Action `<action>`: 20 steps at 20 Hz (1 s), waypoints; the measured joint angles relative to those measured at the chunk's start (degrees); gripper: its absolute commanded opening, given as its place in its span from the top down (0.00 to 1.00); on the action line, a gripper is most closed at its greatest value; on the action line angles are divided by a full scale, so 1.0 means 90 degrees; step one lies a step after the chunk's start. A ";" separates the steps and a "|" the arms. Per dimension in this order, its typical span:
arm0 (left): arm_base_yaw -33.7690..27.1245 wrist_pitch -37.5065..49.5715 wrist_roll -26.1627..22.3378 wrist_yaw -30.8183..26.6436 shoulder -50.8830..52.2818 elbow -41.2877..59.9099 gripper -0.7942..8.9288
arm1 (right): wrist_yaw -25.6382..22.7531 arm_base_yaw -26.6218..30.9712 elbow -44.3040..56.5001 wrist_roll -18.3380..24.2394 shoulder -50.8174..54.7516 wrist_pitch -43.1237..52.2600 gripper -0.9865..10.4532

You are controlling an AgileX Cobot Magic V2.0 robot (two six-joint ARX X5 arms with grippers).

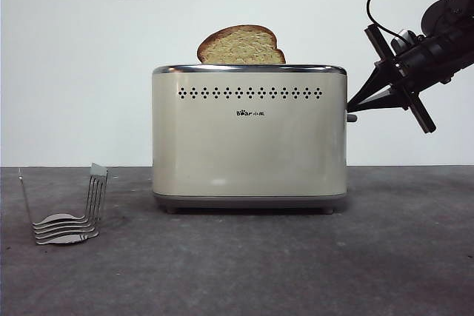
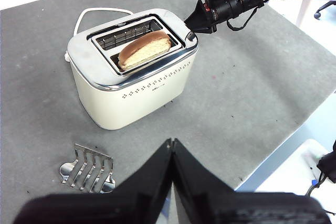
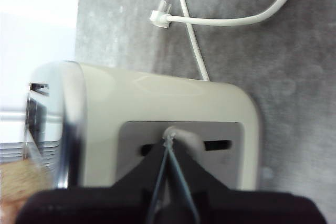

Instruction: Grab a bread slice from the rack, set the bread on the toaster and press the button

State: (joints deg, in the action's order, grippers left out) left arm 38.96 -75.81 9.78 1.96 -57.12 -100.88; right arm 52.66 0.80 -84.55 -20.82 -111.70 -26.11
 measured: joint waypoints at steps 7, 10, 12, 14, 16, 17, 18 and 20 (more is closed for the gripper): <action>0.0000 0.0000 0.0041 0.0015 0.0000 0.0000 0.93 | -0.0017 0.0002 -0.0010 0.0002 -0.0291 -0.0102 0.92; 0.0000 0.0000 0.0041 0.0012 0.0000 0.0000 0.93 | -0.0129 0.0002 -0.0017 0.0107 -0.0338 -0.0289 0.92; 0.0000 0.0000 0.0041 0.0012 0.0000 0.0000 0.93 | -0.0136 0.0002 -0.0034 0.0187 -0.0362 -0.0342 0.92; 0.0000 0.0000 0.0041 -0.0002 -0.0005 0.0000 0.93 | -0.0160 0.0002 -0.0056 0.0231 -0.0372 -0.0381 0.92; 0.0000 0.0000 0.0041 -0.0053 -0.0022 0.0000 0.93 | -0.0158 0.0002 -0.0078 0.0245 -0.0401 -0.0401 0.92; 0.0000 -0.0002 0.0041 -0.0131 -0.0036 0.0000 0.93 | -0.0158 0.0000 -0.0090 0.0253 -0.0415 -0.0418 0.92; 0.0000 0.0000 0.0041 -0.0226 -0.0066 0.0000 0.93 | -0.0192 -0.0005 -0.0109 0.0270 -0.0452 -0.0447 0.92; 0.0000 0.0000 0.0041 -0.0330 -0.0143 0.0000 0.93 | -0.0175 -0.0019 -0.0109 0.0296 -0.0622 -0.0527 0.92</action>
State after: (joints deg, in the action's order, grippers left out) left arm 38.96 -75.81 10.15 -1.02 -58.41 -100.88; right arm 51.09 0.62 -85.54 -18.15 -117.30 -30.85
